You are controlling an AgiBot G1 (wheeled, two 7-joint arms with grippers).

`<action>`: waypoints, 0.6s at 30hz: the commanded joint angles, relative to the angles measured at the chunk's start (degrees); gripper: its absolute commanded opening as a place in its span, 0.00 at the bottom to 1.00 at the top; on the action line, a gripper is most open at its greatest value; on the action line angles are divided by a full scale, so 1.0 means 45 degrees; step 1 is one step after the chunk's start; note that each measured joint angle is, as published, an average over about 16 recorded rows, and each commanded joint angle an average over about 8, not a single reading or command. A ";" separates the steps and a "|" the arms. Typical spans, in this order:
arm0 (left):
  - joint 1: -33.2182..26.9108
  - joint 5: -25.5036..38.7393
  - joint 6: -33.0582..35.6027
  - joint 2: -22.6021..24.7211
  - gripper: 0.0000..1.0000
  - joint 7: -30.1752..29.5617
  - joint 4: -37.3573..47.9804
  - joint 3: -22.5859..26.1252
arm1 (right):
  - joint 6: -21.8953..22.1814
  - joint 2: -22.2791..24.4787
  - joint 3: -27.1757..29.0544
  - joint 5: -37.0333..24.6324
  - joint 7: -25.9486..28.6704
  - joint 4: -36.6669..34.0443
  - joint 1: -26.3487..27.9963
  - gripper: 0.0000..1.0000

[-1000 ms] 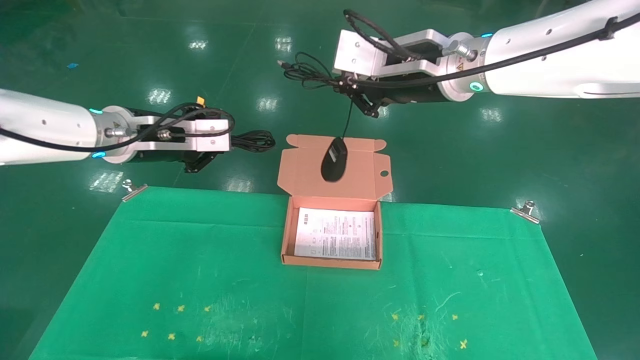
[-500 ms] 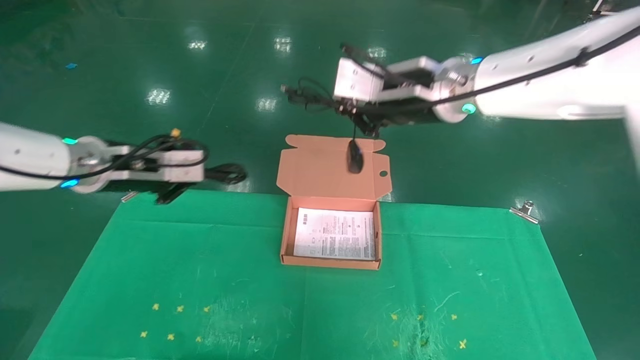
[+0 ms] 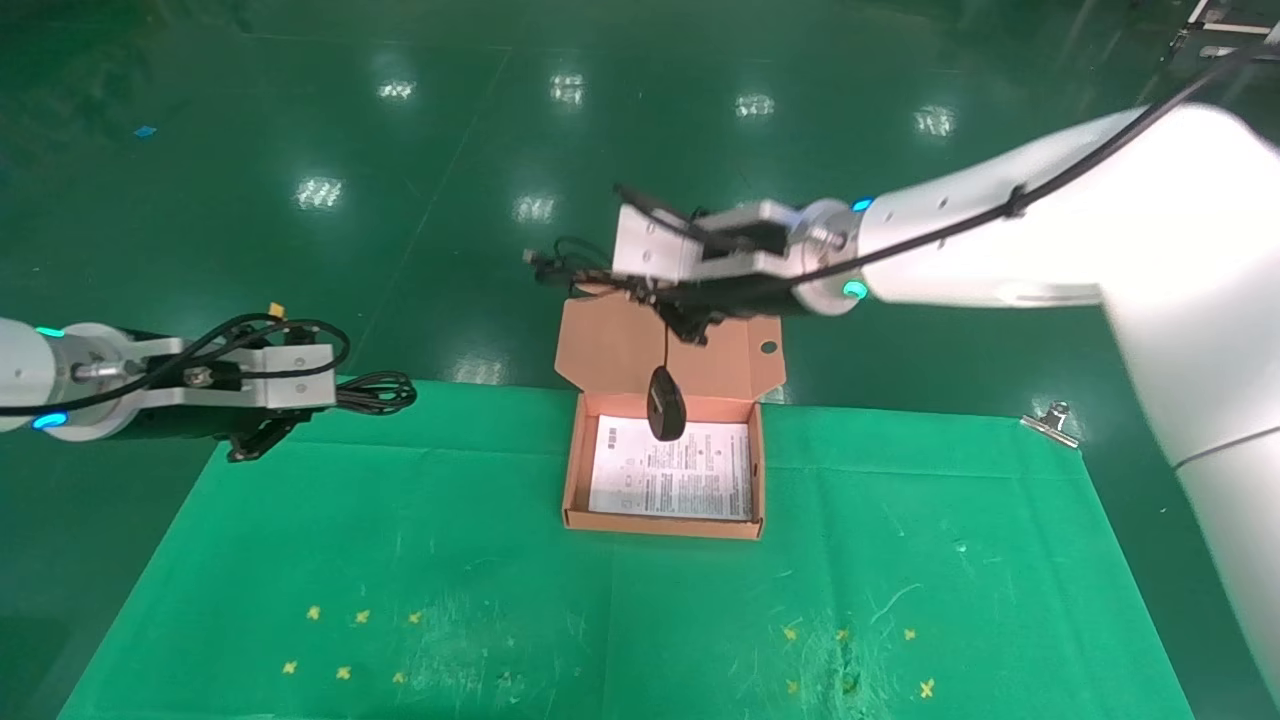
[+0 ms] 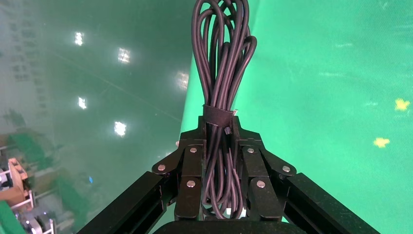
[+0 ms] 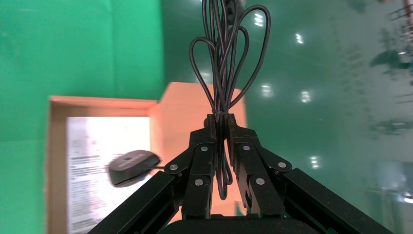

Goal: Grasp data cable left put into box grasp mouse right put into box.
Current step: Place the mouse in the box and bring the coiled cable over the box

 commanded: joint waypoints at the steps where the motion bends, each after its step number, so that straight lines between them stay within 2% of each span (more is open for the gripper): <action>1: 0.0057 0.0090 0.0157 -0.0153 0.00 -0.0313 -0.0286 -0.0003 | 0.0037 -0.0073 -0.0130 0.0104 -0.0022 -0.0063 -0.0112 0.00; 10: 0.0143 0.0256 0.0218 -0.0236 0.00 -0.0641 -0.0642 0.0006 | 0.0831 -0.0198 -0.1568 0.1016 0.0532 -0.0323 -0.0687 0.00; 18: 0.0156 0.0283 0.0226 -0.0246 0.00 -0.0690 -0.0692 0.0007 | 0.1689 -0.0196 -0.2805 0.1740 0.2094 -0.1893 -0.1074 0.00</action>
